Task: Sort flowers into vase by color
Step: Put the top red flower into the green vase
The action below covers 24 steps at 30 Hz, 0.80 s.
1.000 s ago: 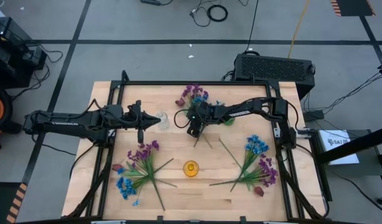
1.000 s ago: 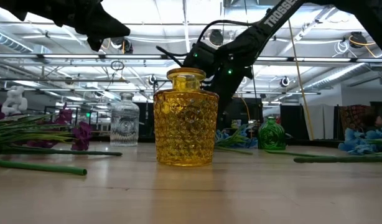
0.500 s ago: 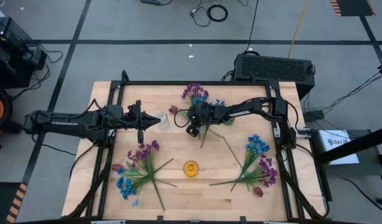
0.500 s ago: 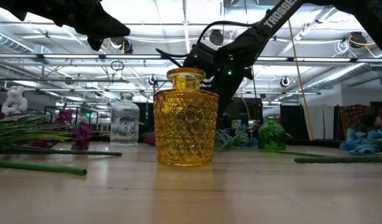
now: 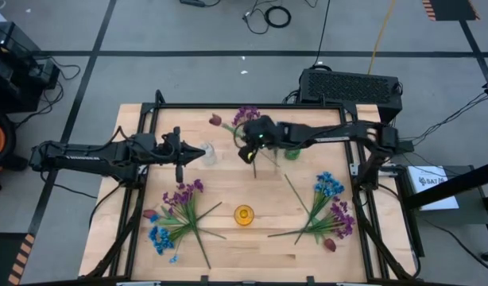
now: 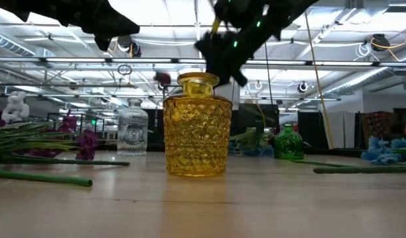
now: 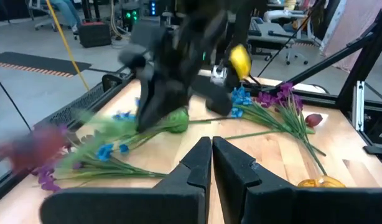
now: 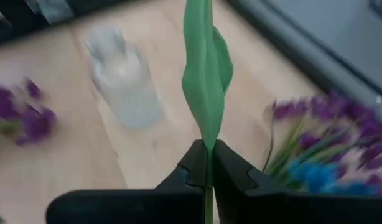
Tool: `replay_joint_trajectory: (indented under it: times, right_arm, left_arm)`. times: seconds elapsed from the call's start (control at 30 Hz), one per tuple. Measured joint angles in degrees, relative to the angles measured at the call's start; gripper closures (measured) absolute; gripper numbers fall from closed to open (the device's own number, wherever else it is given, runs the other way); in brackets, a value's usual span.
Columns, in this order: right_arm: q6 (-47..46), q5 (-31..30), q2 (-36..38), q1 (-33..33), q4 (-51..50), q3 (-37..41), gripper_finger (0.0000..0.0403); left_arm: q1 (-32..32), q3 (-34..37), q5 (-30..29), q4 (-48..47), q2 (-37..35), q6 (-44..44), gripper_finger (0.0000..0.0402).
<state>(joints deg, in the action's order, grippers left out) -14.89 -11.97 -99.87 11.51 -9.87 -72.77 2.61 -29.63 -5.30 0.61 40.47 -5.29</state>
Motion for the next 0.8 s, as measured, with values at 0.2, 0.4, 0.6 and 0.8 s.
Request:
replay_joint_trajectory:
  times: [0.2, 0.4, 0.6, 0.8]
  right_arm:
    - [0.73, 0.17, 4.21, -1.25, 4.93, -0.01, 0.0401]
    - [2.05, 2.38, 7.76, -3.39, 11.2, 0.02, 0.04]
    - [3.62, 2.66, 13.67, -8.93, 19.86, 3.58, 0.04]
    - [5.45, 2.53, 15.19, -14.46, 51.99, 17.6, 0.0399]
  left_arm:
    - [0.0, 0.0, 0.0, 0.56, -0.02, -0.18, 0.0379]
    - [-0.25, 0.0, 0.52, 2.25, -0.02, -1.91, 0.0379]
    - [-0.99, 0.0, -0.31, 6.78, 0.0, -6.15, 0.0379]
    - [-3.73, 0.0, 1.08, 9.4, 1.37, -6.3, 0.0377]
